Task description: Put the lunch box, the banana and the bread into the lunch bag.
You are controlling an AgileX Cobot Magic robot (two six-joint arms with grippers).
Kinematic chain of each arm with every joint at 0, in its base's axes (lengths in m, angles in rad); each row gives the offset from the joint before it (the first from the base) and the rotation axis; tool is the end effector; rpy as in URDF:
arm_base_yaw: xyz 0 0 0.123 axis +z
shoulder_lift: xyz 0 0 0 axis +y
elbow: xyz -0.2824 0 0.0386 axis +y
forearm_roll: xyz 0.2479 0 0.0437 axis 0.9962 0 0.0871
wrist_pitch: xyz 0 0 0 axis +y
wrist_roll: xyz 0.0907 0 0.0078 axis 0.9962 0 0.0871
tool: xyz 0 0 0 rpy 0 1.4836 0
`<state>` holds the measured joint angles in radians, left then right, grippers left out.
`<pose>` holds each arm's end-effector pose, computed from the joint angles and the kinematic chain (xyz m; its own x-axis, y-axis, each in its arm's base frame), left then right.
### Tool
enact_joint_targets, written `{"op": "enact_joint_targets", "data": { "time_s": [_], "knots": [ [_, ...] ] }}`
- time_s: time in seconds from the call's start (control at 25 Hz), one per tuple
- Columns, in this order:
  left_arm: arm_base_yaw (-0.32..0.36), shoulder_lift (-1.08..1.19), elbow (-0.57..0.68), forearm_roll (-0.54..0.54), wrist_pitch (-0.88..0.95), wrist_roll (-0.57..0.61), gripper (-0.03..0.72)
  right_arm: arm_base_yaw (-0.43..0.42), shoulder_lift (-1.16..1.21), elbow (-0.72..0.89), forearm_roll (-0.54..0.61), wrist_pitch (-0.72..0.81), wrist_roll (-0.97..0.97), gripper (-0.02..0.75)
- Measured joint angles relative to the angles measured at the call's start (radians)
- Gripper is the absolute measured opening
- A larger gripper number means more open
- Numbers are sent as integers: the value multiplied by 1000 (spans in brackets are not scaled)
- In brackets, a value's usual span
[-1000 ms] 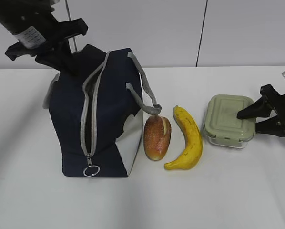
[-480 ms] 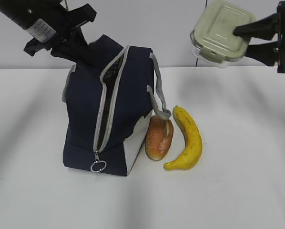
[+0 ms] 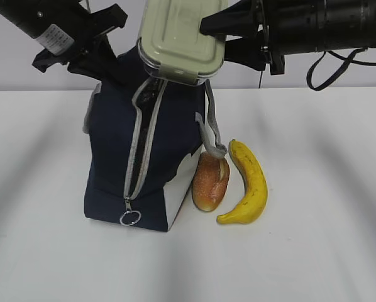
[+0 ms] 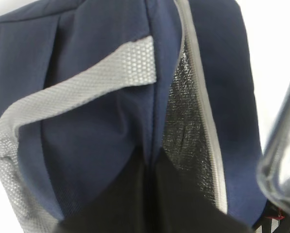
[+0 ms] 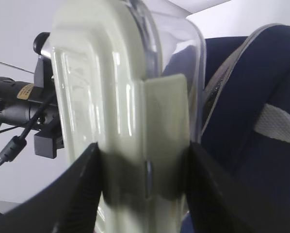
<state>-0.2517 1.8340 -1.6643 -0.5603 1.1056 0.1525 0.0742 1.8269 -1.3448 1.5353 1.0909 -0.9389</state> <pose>0.3741 -0.1409 0.3147 -0.9157 0.1250 -0.3820 0.3113 0.8219 -0.4771 0.3793 0.1092 0.2914 -0.8135 0.1841 -0.5517 -0.4666 0.3597 0.8080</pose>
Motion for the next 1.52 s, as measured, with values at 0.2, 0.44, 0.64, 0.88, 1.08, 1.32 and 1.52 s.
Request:
{"op": "enact_joint_targets", "data": {
  "time_s": [0.2, 0.44, 0.64, 0.88, 1.08, 1.32, 1.52],
  "knots": [
    [0, 0, 0, 0, -2, 0, -3, 24, 64, -9, -63, -38, 30, 365],
    [0, 0, 0, -1, -10, 0, -3, 24, 127, -9, -159, -49, 113, 365],
    [0, 0, 0, -3, -28, 0, -3, 34, 133, -9, -241, -68, 170, 365],
    [0, 0, 0, -3, -31, 2, -3, 110, 133, -9, -246, -162, 179, 365],
    [0, 0, 0, -3, -32, 2, -3, 159, 137, -9, -246, -237, 183, 365],
    [0, 0, 0, -3, -30, 3, -3, 178, 214, -36, -240, -248, 216, 364],
    [0, 0, 0, -2, -23, 3, -3, 194, 292, -89, -235, -244, 230, 364]
  ]
}}
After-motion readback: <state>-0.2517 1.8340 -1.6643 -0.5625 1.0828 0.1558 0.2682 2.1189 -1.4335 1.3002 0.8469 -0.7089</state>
